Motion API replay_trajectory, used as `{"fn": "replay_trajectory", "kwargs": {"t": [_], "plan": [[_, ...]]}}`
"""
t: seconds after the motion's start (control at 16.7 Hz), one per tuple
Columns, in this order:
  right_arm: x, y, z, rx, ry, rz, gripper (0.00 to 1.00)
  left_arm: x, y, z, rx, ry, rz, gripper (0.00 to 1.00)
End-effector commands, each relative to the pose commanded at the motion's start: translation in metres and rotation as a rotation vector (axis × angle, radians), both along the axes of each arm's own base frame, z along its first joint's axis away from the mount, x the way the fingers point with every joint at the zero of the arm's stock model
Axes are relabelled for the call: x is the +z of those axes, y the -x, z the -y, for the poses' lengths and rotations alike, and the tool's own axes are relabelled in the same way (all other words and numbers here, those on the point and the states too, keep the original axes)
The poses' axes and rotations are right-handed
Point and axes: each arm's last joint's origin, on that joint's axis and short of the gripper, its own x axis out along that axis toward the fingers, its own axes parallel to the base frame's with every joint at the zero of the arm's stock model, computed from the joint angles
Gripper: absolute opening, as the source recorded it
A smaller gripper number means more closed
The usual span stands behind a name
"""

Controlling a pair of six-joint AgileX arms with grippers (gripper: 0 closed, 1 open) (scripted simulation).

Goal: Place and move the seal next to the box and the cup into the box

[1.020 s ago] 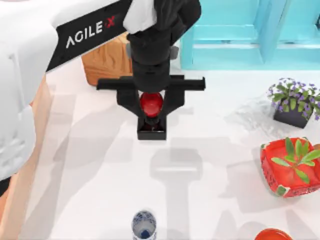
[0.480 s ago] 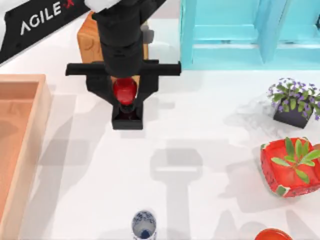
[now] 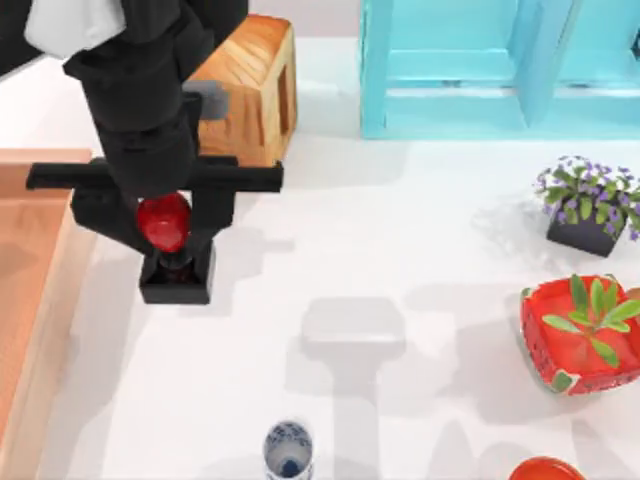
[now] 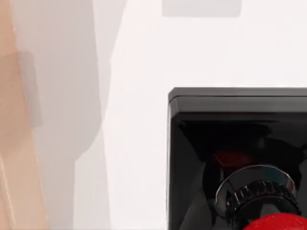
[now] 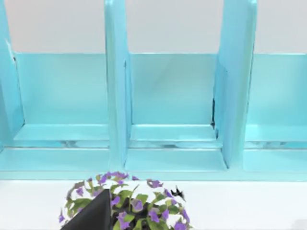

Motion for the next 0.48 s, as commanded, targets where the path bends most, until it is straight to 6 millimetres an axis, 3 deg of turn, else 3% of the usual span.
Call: {"fn": "replay_trajectory", "kwargs": {"t": [0.24,0.48], "plan": [[0.0,0.0,0.0,0.0,0.0,0.0,1.0,0.003,0.036,-0.033,0.004,0.0,0.002,0.0],[0.0,0.0,0.0,0.0,0.0,0.0,1.0,0.003,0.043,-0.039,0.006,0.002,0.006,0.0]]}}
